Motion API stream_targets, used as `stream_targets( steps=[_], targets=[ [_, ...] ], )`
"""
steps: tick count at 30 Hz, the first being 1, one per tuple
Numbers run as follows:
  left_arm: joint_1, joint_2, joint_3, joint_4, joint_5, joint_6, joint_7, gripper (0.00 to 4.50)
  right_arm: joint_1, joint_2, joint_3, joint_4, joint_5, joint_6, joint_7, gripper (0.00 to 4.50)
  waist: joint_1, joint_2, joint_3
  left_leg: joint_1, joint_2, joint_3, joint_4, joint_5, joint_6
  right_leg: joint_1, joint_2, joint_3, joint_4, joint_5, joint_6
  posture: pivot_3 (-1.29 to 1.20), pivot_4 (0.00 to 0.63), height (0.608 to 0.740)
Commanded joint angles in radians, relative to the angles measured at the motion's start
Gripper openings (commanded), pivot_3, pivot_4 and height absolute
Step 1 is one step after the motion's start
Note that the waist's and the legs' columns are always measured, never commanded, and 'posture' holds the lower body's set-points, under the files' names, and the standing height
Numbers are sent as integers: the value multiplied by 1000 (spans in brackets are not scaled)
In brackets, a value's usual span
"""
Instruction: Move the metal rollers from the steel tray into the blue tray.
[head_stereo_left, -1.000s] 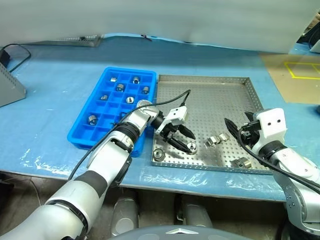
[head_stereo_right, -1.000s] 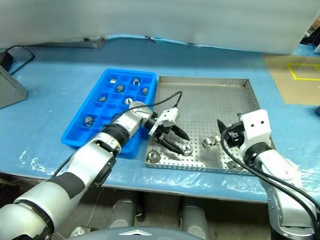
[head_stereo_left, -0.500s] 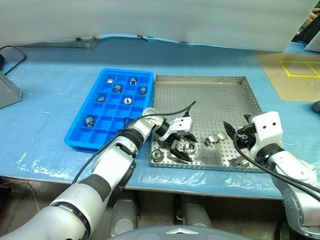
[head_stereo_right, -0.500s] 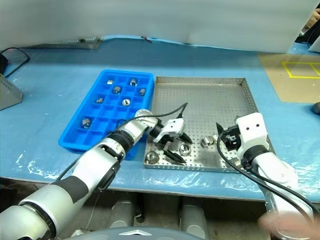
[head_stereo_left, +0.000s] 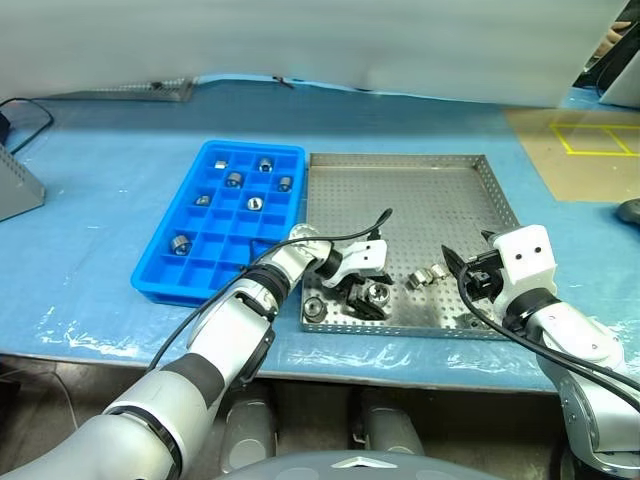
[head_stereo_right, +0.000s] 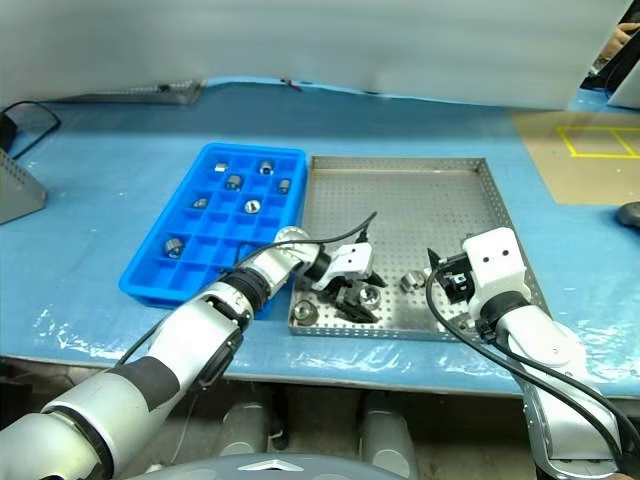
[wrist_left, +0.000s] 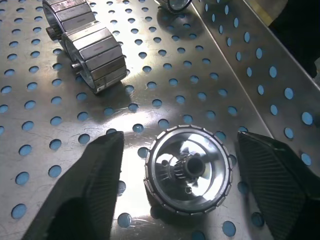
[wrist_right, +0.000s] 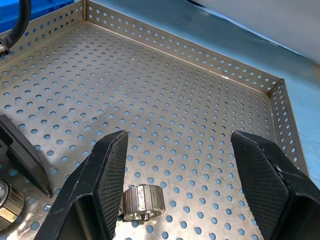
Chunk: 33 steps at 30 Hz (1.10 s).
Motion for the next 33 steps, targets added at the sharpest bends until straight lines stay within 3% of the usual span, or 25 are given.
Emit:
stream_targets(
  steps=[1,4,7,14,17,26,33],
  targets=[
    [4,3,-7,19,26,-6,25,3252,-6,-12,1,-17,-12,-27,2,3380,-3,0,0,0,0,0,0,0,0,0,0,0,-1,0,0,-321,150,740],
    [6,14,8,16,9,-10,-18,2697,-14,-15,6,-7,-16,-33,5,3380,-10,0,0,-1,0,0,0,0,0,1,0,0,-5,0,0,-313,150,740],
    [-2,20,16,10,15,-15,22,1776,-25,-17,17,6,-17,-42,8,3380,-12,0,0,-1,0,0,-1,0,0,1,0,0,-5,0,0,-300,150,740],
    [-84,18,163,-71,-142,76,-50,1776,-71,-28,54,26,8,-49,53,3380,-10,0,0,-6,0,0,-5,-1,2,-5,0,0,-3,5,-7,-256,150,740],
    [-130,42,246,-158,-245,170,-96,1776,-109,-33,69,27,46,-42,98,3380,-6,0,0,-18,0,0,-4,-1,3,-17,0,-1,1,5,-8,-212,150,740],
    [-26,291,343,-424,-317,322,2,1776,-350,-98,178,255,49,-136,229,3380,-2,1,0,-14,1,0,-2,0,-1,-18,0,-1,8,6,-10,-10,150,740],
    [135,468,405,-556,-292,373,250,1776,-557,-23,328,486,22,-279,314,3380,61,2,0,-19,4,-1,-2,1,-2,-21,1,-4,9,7,-11,189,150,740]
  ],
)
